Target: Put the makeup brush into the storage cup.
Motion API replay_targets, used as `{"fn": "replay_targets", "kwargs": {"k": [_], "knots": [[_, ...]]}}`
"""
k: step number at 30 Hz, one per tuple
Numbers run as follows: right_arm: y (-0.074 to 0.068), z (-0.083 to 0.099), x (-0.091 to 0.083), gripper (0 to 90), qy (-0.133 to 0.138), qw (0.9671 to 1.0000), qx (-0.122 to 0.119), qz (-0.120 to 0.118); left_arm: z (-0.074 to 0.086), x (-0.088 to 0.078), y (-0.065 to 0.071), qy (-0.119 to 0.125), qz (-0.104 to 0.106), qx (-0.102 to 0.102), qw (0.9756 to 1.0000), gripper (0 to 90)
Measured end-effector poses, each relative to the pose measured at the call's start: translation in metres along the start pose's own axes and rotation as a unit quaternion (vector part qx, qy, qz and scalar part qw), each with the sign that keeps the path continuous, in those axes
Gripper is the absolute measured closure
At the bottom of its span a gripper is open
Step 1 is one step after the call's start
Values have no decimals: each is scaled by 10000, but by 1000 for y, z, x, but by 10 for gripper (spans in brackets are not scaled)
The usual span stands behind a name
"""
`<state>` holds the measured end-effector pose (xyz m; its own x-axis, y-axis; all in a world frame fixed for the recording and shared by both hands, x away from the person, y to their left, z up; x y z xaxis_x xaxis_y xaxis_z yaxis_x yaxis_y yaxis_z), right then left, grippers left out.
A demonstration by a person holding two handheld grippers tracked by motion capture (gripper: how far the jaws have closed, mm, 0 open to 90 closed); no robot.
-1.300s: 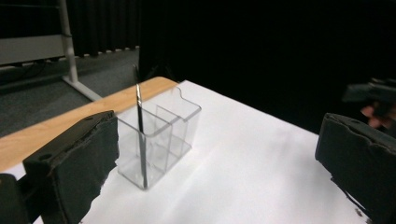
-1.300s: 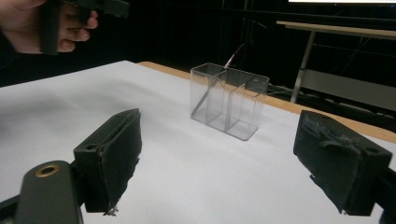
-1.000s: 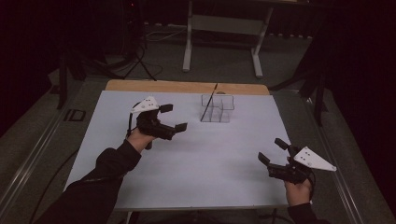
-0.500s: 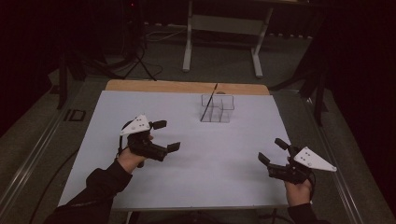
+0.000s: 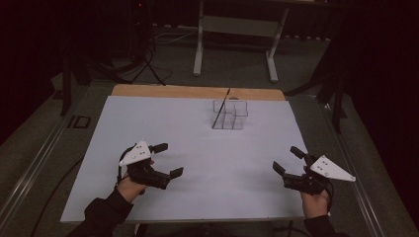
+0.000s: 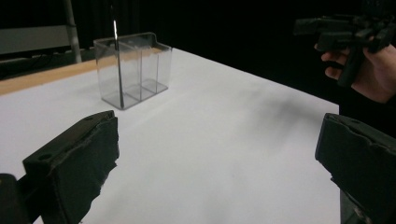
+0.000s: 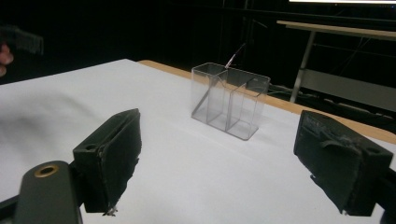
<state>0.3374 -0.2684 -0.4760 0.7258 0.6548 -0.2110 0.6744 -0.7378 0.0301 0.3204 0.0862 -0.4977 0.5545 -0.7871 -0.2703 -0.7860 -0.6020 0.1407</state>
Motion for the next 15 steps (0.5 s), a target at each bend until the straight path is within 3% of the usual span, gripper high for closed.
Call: {"fn": "replay_targets", "kwargs": {"k": [7,10,15], "knots": [[0,-1,-1,148,20,10000,10,-8,17,-4,-2,-139,-233,-1,9996,4],[0,0,0,148,-12,10000,0,-14,21,-7,-2,-122,-353,-98,9993,4],[-1,1,0,148,-29,10000,4,-40,28,-8,-5,-186,-600,54,9980,4]]}}
Point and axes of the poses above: each handheld gripper's, and its own axes: x roughly forward along the jaws, z roughly out of its underside, y roughly to its right, the point moved 9 cm from there along x, roughly forward along the jaws, and after that the axes turned 2 degrees about -z, right-handed, at the moved point
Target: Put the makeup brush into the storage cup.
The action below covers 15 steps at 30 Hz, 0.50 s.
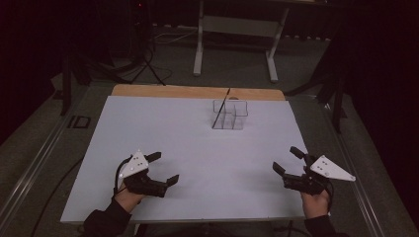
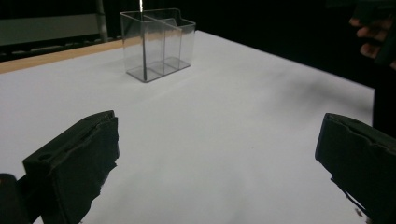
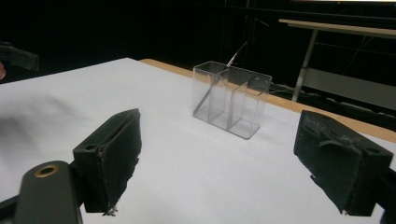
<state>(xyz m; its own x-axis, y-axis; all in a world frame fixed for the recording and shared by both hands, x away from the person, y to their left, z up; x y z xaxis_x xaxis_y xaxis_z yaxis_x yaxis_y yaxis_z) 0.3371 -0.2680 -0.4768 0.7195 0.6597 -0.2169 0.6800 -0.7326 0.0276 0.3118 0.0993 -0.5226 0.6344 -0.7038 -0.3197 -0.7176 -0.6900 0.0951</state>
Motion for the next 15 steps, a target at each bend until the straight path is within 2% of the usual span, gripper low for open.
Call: {"fn": "replay_targets", "kwargs": {"k": [2,5,15], "knots": [[0,0,0,148,-14,10000,-10,4,1,0,-2,56,-111,51,9999,4],[-1,0,0,148,-9,10000,-21,-5,5,2,-3,-3,-154,49,9999,4],[1,3,2,148,-66,10000,2,-3,6,6,-2,-21,-123,21,9999,4]]}}
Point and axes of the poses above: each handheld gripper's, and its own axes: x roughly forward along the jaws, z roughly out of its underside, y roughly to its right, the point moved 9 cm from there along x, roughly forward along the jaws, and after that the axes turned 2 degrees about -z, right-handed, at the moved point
